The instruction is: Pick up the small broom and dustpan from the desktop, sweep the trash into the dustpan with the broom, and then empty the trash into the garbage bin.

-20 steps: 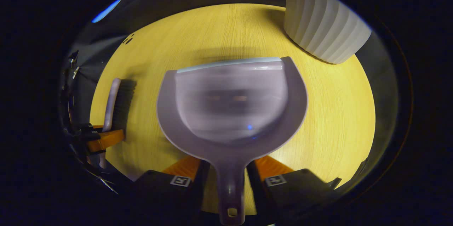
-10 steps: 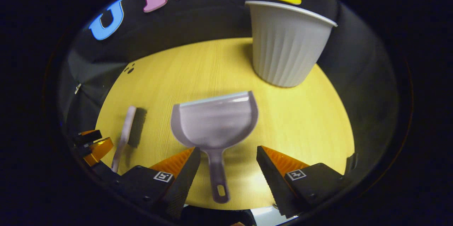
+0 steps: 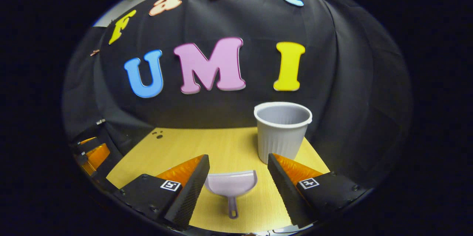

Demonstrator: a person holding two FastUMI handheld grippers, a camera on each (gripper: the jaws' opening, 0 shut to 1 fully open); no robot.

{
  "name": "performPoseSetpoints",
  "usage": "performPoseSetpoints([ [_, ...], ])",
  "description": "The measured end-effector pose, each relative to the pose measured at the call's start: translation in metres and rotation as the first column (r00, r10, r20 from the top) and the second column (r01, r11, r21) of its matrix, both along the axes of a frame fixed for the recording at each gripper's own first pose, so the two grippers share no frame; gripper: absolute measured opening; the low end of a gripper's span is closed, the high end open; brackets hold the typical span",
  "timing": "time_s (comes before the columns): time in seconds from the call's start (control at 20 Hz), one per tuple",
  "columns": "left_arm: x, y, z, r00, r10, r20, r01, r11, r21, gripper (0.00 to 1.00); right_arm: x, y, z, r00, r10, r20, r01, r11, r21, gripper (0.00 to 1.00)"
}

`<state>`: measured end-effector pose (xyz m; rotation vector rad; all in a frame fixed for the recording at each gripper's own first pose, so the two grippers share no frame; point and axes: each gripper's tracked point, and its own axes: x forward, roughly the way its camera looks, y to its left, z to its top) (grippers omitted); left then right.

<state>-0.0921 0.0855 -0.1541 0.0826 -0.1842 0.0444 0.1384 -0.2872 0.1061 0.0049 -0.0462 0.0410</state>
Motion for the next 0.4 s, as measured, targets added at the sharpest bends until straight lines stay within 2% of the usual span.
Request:
performPoseSetpoints([
  [0.1, -0.016, -0.007, 0.008, 0.999, 0.049, 0.022, -0.049, 0.999, -0.001, 0.96, -0.021, 0.006, 0.020, 0.997, 0.040, 0.063, -0.040, 0.999, -0.007, 0.99],
  [0.2, -0.030, -0.025, 0.005, 0.998, 0.065, 0.014, -0.064, 0.997, -0.038, 0.96, -0.036, 0.012, 0.037, 0.985, 0.107, 0.134, -0.109, 0.994, 0.010, 0.99],
  [0.35, -0.044, -0.065, -0.007, 0.998, 0.069, 0.008, -0.069, 0.996, -0.057, 0.96, -0.038, -0.001, 0.016, 0.985, 0.147, 0.088, -0.143, 0.988, -0.057, 0.99],
  [0.4, -0.044, -0.084, -0.015, 0.999, 0.049, -0.010, -0.050, 0.996, -0.069, 0.95, -0.035, -0.006, 0.006, 0.986, 0.151, 0.066, -0.145, 0.986, -0.083, 0.99],
])
